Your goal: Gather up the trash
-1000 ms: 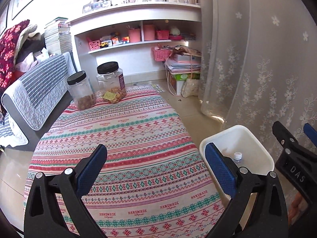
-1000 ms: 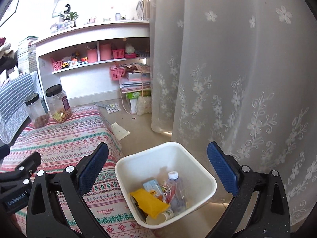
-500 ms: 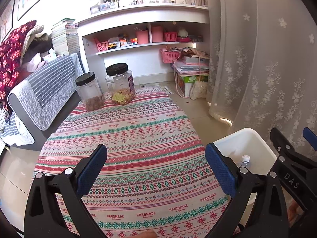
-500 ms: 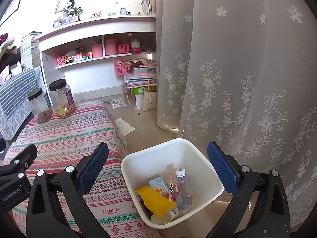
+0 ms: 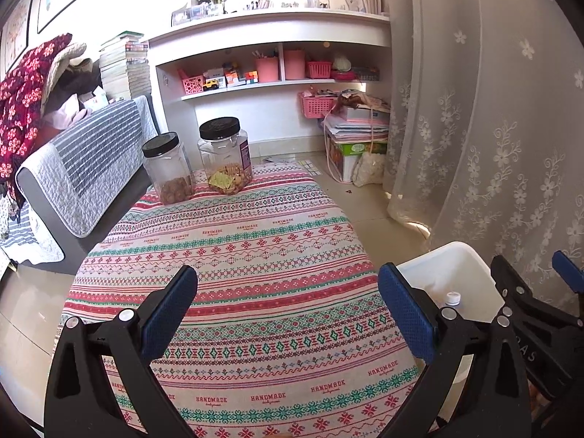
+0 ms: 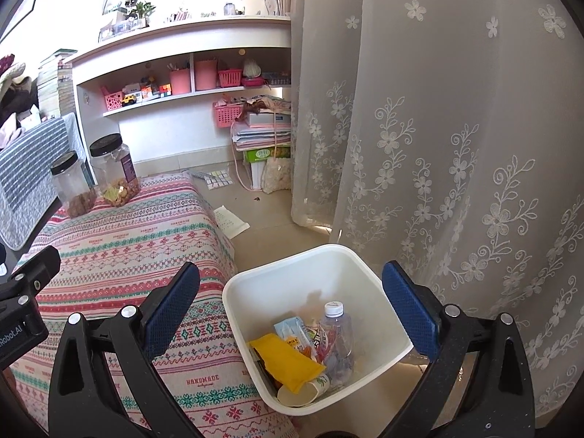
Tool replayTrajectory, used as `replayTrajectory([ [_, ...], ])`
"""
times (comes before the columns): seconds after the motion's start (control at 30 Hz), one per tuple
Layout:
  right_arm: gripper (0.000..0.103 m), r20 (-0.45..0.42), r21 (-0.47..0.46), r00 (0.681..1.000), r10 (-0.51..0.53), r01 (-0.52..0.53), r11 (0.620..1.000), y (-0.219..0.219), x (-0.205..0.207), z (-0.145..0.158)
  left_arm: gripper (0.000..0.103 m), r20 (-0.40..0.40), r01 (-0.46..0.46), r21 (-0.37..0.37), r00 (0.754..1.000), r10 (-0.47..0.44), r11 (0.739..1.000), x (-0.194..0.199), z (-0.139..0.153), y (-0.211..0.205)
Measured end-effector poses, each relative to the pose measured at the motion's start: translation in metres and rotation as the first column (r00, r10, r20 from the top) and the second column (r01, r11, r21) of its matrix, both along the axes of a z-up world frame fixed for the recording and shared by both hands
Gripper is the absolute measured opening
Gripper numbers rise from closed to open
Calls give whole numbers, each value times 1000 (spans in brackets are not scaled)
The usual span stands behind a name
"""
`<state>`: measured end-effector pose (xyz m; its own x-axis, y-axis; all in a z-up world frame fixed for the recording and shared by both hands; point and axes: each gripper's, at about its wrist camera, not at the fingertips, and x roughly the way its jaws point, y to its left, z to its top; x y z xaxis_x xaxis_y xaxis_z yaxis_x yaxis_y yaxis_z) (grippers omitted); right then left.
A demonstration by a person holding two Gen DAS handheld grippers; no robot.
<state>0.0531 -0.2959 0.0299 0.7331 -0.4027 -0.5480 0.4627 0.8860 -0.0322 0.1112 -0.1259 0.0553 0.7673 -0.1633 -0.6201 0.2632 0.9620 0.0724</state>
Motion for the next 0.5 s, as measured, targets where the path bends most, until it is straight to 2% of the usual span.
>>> replayTrajectory([
  [0.5,96,-30,14,1000,-1,1,1000,-2,4,-4,96,-6,8,-10,1000,-8,1000,5,-5,-4],
])
